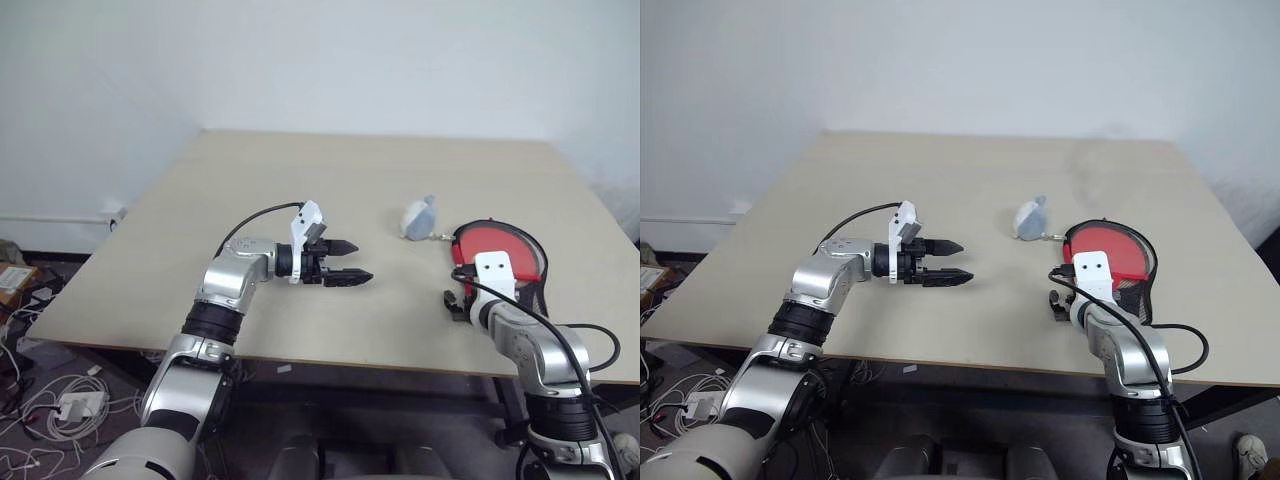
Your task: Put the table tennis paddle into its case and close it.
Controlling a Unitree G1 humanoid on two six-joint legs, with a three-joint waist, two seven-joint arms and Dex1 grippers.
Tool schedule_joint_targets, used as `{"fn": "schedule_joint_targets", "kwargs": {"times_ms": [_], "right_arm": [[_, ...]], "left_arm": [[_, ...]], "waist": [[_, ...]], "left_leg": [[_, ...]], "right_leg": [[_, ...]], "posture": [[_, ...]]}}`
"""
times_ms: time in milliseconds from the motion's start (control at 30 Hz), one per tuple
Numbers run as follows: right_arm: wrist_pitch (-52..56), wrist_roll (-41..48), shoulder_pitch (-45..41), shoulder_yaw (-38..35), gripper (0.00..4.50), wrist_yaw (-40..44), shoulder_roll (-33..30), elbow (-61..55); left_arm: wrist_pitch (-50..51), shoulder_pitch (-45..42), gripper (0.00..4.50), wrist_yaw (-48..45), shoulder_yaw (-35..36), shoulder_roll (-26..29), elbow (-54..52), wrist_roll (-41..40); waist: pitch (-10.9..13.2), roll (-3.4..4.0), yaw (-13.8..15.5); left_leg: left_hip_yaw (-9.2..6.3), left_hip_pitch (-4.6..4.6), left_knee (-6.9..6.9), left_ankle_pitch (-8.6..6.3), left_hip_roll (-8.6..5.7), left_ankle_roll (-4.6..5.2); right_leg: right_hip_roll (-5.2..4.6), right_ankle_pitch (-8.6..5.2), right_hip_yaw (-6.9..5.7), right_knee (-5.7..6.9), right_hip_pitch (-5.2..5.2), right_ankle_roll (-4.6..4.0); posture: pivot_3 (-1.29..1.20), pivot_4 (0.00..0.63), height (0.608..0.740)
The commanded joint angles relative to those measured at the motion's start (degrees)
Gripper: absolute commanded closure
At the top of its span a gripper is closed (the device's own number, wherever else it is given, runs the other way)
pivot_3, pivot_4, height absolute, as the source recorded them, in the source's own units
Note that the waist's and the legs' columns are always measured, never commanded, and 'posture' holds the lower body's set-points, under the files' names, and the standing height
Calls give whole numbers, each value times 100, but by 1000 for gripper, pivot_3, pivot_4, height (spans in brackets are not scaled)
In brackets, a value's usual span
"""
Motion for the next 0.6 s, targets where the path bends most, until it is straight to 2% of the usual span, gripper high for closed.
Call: {"fn": "schedule_joint_targets", "kwargs": {"times_ms": [33,333,400,600], "right_arm": [[177,-117,20,-329,610,-103,27,24],[136,-199,-57,-178,3865,-31,45,148],[143,-193,-78,-167,4456,-18,55,160],[110,-210,-151,-148,4456,14,66,248]], "left_arm": [[-176,-189,0,12,35,-22,-40,-66],[-329,-142,0,41,-21,-13,-62,2],[-341,-127,0,52,-25,-2,-84,8],[-329,-93,0,78,-26,15,-147,1]], "waist": [[0,-1,0],[0,-2,-26],[-1,-3,-24],[-2,-7,-34]], "left_leg": [[0,0,0,0,0,0],[0,0,-1,0,0,0],[0,0,-1,0,0,0],[0,1,0,0,0,0]], "right_leg": [[0,0,0,0,0,0],[0,0,1,1,-2,0],[0,0,1,0,-1,0],[0,0,1,1,-2,0]], "posture": [[0,0,740],[0,0,740],[0,0,740],[0,0,740]]}}
